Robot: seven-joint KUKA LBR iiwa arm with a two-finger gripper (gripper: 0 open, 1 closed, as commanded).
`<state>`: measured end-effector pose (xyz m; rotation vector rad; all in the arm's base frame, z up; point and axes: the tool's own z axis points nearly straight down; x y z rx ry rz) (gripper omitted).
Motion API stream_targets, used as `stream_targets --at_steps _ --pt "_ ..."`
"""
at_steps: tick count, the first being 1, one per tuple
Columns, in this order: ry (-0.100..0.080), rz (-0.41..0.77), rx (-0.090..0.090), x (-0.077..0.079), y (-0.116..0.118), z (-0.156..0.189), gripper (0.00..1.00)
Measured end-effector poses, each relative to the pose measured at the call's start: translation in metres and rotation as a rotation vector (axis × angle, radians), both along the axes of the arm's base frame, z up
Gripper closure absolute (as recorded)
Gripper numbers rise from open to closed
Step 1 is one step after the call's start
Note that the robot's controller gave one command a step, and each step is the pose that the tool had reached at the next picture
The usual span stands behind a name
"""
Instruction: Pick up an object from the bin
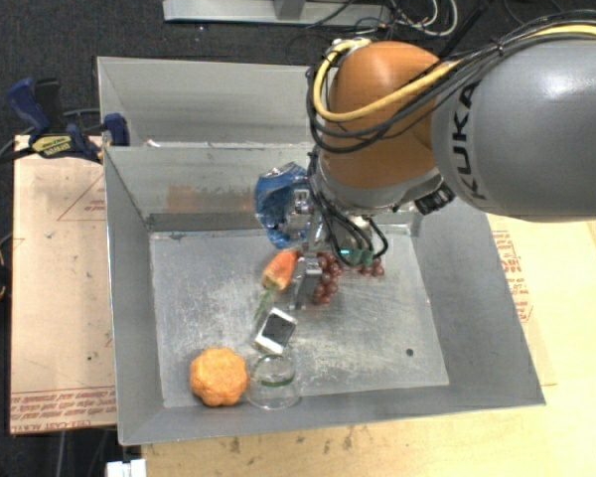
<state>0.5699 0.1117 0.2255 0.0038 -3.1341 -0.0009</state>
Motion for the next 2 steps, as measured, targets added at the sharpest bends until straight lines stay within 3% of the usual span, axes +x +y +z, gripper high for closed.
stream_targets --at_steps 1,2 --pt "-0.008 -0.003 0.001 0.0017 -0.0009 0.0042 1.00" --pt "-0.008 -0.004 0.001 0.0017 -0.0009 0.0042 1.00"
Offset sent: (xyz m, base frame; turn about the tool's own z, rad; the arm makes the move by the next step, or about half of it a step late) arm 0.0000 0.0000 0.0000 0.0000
